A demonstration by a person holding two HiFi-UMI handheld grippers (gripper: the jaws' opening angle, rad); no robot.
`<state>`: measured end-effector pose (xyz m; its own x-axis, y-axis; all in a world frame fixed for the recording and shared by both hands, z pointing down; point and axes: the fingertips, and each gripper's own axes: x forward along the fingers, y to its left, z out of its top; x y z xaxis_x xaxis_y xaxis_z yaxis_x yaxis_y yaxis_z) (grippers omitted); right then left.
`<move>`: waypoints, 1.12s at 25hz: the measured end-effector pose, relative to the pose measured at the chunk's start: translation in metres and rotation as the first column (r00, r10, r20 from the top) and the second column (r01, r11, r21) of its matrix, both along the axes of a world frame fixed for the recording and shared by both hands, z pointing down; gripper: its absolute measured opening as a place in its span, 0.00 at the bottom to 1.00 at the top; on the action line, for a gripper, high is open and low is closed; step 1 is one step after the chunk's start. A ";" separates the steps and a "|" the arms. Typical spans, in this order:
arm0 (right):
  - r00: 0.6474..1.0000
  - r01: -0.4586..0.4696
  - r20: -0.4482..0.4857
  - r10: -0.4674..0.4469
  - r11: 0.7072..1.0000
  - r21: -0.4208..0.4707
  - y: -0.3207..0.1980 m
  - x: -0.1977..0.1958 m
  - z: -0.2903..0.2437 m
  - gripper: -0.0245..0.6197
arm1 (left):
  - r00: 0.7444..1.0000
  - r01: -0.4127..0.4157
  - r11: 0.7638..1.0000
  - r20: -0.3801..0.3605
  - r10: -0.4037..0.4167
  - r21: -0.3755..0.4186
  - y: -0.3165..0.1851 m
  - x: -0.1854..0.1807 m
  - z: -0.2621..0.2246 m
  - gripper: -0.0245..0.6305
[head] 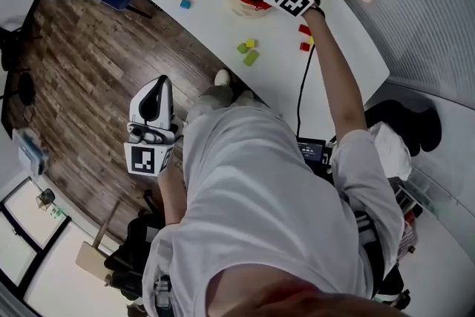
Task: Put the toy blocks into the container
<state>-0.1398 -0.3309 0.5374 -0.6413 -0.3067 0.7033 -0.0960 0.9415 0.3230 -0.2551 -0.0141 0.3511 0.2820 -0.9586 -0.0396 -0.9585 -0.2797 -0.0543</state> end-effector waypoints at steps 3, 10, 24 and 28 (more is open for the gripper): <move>0.936 -0.129 0.326 0.135 0.991 -0.038 0.016 0.019 -0.055 0.30 | 0.998 -0.059 0.998 -0.004 0.059 0.022 -0.011 0.016 -0.006 0.03; 0.541 -0.297 0.816 0.204 0.954 -0.041 0.111 0.103 -0.189 0.12 | 0.985 -0.167 0.984 0.048 0.165 0.061 -0.034 0.053 -0.022 0.03; 0.560 -0.353 0.797 0.226 0.935 -0.017 0.260 0.156 -0.230 0.04 | 0.949 -0.310 0.950 0.068 0.307 0.027 -0.002 0.158 -0.031 0.03; 0.533 -0.346 0.809 0.248 0.936 -0.060 0.281 0.164 -0.223 0.04 | 0.948 -0.303 0.953 0.099 0.302 0.002 0.023 0.160 -0.026 0.03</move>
<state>0.0247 -0.0504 0.3146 -0.7789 -0.6208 -0.0888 -0.6261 0.7778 0.0552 -0.0946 0.0093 0.3249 0.5620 -0.8271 -0.0129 -0.8189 -0.5541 -0.1494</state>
